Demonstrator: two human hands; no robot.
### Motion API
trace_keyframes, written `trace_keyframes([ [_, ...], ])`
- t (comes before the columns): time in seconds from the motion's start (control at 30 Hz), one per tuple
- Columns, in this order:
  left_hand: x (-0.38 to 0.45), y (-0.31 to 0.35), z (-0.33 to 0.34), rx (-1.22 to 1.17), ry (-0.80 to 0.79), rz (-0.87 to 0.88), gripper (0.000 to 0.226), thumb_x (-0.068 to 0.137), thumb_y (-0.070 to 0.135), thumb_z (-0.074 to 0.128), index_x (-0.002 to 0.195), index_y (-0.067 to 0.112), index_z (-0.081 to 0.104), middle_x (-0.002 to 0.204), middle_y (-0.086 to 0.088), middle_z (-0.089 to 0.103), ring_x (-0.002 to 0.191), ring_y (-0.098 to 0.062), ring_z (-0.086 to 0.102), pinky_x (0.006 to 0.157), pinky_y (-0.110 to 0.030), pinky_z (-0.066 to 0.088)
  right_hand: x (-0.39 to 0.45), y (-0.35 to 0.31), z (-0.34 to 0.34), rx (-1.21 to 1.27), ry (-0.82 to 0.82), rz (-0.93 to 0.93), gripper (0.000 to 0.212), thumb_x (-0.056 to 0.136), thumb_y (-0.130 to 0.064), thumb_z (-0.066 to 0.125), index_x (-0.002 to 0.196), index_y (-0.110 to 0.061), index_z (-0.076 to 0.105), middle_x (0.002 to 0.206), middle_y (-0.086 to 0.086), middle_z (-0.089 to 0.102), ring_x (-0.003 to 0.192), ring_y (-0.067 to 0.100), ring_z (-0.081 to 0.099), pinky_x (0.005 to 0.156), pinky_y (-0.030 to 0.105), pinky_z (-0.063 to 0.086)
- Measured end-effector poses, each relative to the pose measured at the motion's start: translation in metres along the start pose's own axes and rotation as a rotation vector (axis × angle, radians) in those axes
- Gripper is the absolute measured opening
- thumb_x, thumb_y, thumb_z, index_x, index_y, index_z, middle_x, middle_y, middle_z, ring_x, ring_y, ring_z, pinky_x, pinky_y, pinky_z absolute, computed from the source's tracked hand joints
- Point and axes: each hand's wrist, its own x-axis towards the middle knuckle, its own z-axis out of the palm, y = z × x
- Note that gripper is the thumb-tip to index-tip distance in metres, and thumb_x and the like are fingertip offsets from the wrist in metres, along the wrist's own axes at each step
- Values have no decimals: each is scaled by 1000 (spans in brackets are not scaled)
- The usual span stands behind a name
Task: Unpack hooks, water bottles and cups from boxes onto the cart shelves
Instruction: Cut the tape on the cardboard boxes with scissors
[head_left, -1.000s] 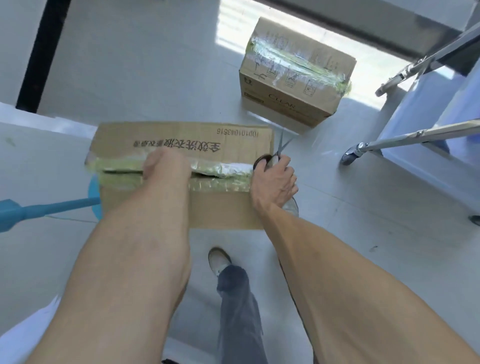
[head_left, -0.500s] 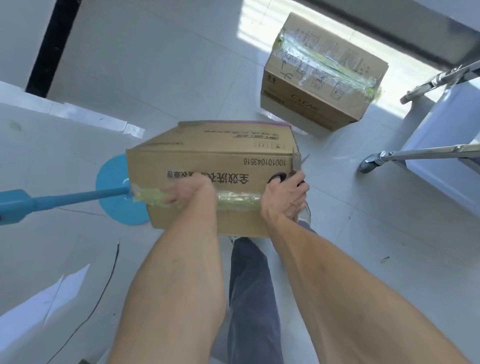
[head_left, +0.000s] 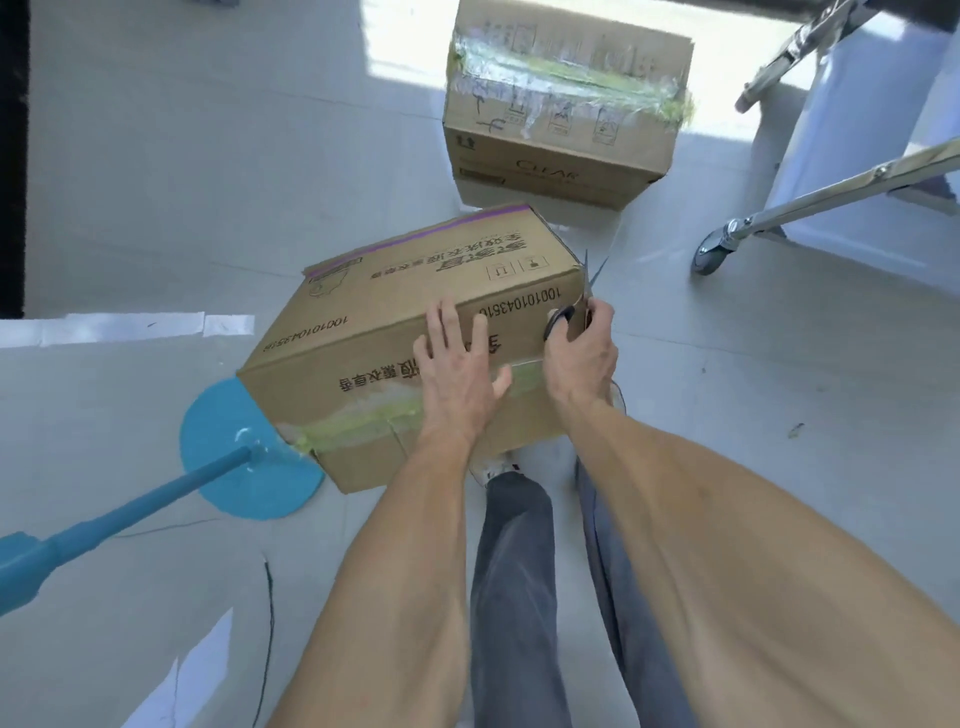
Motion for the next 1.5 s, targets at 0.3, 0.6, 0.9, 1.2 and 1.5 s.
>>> trace_keyframes([
  [0.3,92,-1,-24,101,-77,-120,114,73,0,76,156,21,0,159,-27,-16,148,-48,-1,96,-54,46,28,36,-7,-419,13,12,35,95,-30,54,126,-16,49,119,10,53,111,30,50,94,41,36],
  [0.6,157,-13,-17,13,-51,-104,46,85,-1,61,127,4,42,154,-30,23,131,-46,35,103,-53,39,53,25,23,-516,228,-198,26,88,-28,60,110,-16,55,107,5,52,100,26,47,84,36,31],
  [0.9,238,-44,-55,54,-148,179,99,77,47,77,153,25,17,160,-29,-2,149,-44,1,116,-58,11,73,-38,84,-482,347,-25,26,90,-25,54,114,-16,53,109,7,51,100,26,47,84,37,31],
  [1.2,224,-33,-70,-27,-141,160,55,79,25,50,131,14,34,153,-34,23,142,-48,24,101,-61,43,65,-49,77,-527,415,-62,25,85,-20,58,109,-15,56,109,7,52,102,26,48,86,39,33],
  [1.5,215,-24,-70,-84,-84,101,55,72,21,46,126,14,38,140,-26,39,129,-44,39,94,-57,47,74,-69,63,-581,365,-55,34,78,-7,61,109,-19,53,115,9,49,106,27,46,89,40,33],
])
